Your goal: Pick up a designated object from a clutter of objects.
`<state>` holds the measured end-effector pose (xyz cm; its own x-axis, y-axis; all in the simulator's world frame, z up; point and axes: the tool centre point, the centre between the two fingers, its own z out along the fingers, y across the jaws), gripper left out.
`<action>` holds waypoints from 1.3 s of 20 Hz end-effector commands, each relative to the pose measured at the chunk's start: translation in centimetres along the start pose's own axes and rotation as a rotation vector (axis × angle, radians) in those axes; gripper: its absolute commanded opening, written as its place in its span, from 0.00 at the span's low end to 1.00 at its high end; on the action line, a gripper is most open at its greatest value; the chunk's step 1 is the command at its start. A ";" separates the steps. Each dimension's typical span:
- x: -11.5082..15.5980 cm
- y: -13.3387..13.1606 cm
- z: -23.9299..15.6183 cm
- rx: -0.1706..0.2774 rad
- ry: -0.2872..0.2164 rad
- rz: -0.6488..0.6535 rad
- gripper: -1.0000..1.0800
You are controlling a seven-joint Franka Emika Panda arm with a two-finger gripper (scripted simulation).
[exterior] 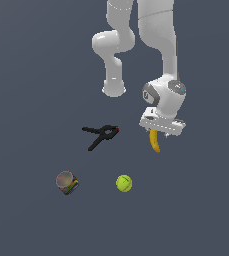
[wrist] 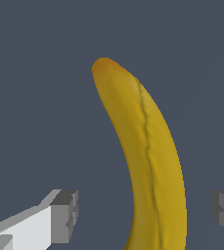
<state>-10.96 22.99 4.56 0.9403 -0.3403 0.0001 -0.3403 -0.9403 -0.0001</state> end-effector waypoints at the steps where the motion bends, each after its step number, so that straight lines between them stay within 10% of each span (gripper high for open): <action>1: -0.1 0.0 1.1 0.000 0.000 0.000 0.96; 9: 0.0 0.0 2.7 0.000 0.000 0.001 0.96; 10: 0.0 0.0 2.7 0.000 0.000 0.001 0.00; 26: 0.0 0.2 1.9 -0.003 -0.002 0.003 0.00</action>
<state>-11.13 22.76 2.30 0.9392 -0.3434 -0.0034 -0.3434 -0.9392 0.0043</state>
